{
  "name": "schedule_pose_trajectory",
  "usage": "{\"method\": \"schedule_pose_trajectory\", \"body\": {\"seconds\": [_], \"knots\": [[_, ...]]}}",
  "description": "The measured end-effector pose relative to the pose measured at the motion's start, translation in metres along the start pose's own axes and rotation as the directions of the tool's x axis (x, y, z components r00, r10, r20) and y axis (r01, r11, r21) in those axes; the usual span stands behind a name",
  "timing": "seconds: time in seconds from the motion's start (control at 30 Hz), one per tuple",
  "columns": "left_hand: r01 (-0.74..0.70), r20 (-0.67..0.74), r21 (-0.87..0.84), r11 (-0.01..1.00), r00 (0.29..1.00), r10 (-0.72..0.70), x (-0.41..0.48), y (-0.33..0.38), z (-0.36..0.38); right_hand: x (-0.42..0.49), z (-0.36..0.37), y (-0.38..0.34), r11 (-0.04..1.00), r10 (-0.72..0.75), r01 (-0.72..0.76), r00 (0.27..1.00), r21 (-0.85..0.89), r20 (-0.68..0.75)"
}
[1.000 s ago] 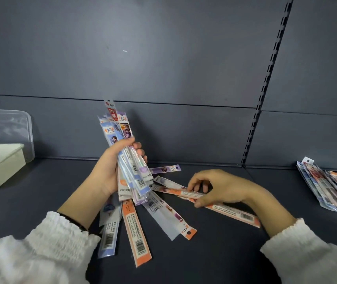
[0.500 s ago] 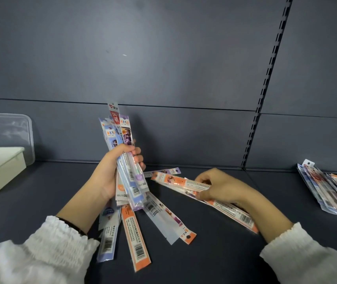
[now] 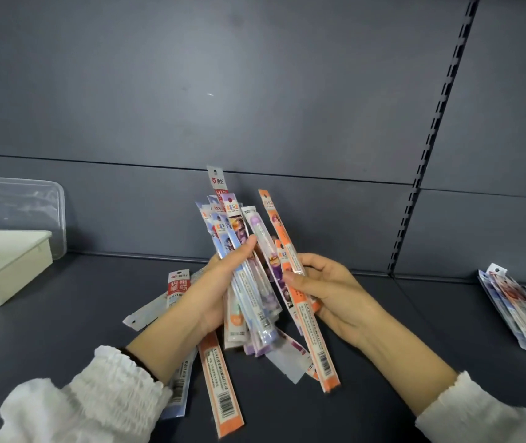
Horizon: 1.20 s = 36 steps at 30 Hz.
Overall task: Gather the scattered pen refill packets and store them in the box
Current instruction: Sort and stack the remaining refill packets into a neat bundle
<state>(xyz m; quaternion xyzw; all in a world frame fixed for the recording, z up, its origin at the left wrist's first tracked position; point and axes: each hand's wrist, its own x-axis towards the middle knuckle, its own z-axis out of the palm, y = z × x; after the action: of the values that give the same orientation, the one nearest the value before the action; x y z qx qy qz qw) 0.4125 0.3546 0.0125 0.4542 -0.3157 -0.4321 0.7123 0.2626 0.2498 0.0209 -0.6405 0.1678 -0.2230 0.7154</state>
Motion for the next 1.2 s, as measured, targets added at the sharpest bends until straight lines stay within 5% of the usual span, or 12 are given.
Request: {"method": "schedule_pose_trajectory", "body": {"seconds": [0.23,0.43,0.77,0.9,1.0,1.2], "knots": [[-0.034,0.065,0.019,0.999,0.997,0.032,-0.007,0.001,0.010,-0.002,0.009,0.001,0.999,0.027,-0.028,0.999,-0.030,-0.034],[-0.053,0.118,-0.116,0.992,0.991,0.066,-0.009,0.002,0.016,-0.002,0.013,0.000,0.976,0.014,-0.014,1.000,-0.219,-0.001],[-0.088,-0.070,-0.187,0.978,0.995,0.076,0.008,0.001,-0.001,-0.008,0.017,-0.007,0.976,-0.009,0.020,0.998,-0.216,0.054],[-0.108,-0.142,-0.336,0.936,0.988,0.063,0.010,0.013,-0.010,-0.014,0.018,-0.006,0.902,-0.060,0.046,0.998,-0.430,-0.018],[-0.136,-0.179,-0.396,0.908,0.981,0.069,0.008,0.022,-0.020,-0.013,0.012,-0.005,0.898,0.091,-0.088,0.996,-0.431,-0.014],[-0.171,-0.245,-0.449,0.877,0.967,0.063,0.003,0.027,-0.024,-0.012,-0.010,-0.017,0.881,0.303,-0.187,0.929,-0.435,0.214]]}}
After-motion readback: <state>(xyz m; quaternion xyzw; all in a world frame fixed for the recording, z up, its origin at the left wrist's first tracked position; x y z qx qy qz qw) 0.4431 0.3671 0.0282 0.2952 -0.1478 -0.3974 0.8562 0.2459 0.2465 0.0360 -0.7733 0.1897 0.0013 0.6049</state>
